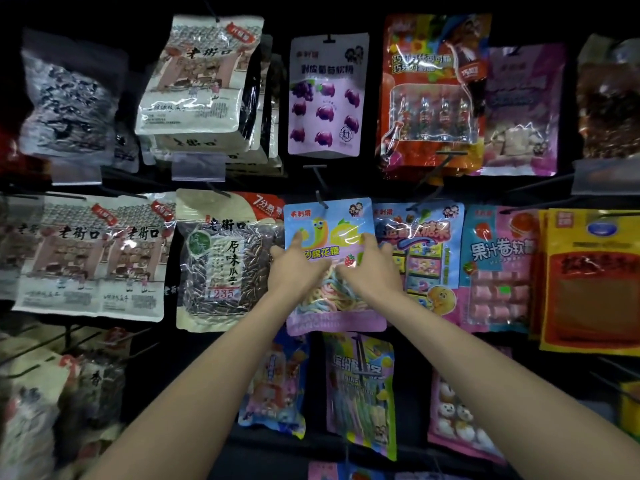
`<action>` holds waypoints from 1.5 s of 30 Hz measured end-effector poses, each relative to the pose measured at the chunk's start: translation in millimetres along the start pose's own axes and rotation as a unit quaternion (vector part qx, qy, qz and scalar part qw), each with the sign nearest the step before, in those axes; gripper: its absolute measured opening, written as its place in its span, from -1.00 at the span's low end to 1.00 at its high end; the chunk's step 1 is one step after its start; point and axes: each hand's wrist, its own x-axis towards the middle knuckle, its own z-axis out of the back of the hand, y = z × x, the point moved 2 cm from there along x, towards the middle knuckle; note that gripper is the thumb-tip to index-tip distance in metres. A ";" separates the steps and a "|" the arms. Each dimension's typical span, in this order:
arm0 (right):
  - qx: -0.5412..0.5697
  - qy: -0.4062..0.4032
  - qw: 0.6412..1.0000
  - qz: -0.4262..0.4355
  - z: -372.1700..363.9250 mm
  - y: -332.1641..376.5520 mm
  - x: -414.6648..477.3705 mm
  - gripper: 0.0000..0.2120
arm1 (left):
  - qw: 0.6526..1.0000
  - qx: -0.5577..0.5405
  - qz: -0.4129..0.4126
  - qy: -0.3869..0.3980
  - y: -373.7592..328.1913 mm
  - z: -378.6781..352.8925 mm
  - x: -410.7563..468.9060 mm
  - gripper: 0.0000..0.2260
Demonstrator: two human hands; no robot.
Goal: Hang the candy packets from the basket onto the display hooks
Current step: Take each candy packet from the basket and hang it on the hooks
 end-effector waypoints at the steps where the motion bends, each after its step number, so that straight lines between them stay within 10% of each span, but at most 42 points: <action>1: -0.019 0.007 1.000 0.003 -2.5 -2.7 3.5 -0.19 | 1.000 -0.007 -0.001 0.006 2.2 -2.9 3.0 -0.18; 27: -0.283 0.026 0.959 0.022 -52.8 -6.2 55.3 -0.04 | 0.998 0.062 0.025 0.022 24.9 -65.3 68.1 -0.17; 45: -0.277 0.117 0.952 0.053 -37.9 1.1 12.2 -0.61 | 0.944 0.319 -0.085 0.013 28.3 -67.1 16.7 -0.31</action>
